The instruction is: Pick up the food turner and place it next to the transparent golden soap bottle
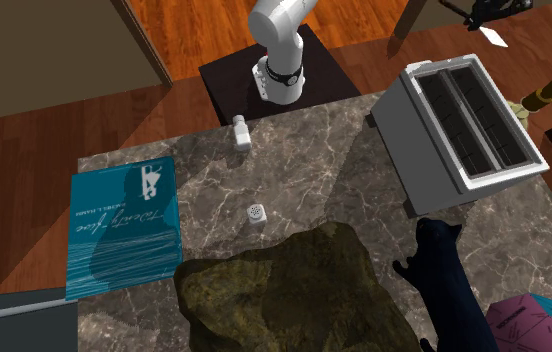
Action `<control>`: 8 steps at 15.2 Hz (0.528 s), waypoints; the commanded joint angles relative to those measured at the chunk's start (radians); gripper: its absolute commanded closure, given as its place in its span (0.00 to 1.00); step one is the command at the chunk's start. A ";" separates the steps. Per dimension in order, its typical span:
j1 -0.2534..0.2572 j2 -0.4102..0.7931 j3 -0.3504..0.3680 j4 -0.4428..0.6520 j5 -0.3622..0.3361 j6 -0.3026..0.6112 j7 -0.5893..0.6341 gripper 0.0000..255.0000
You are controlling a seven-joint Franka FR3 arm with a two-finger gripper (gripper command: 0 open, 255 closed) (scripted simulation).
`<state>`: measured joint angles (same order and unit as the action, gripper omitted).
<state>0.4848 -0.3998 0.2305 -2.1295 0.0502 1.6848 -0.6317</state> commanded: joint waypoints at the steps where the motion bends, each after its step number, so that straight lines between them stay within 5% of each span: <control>1: 0.001 -0.003 0.001 -0.034 0.001 0.031 -0.001 1.00; 8: 0.003 0.001 0.006 -0.124 0.004 0.126 0.002 1.00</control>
<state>0.4870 -0.4002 0.2351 -2.2389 0.0533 1.7937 -0.6312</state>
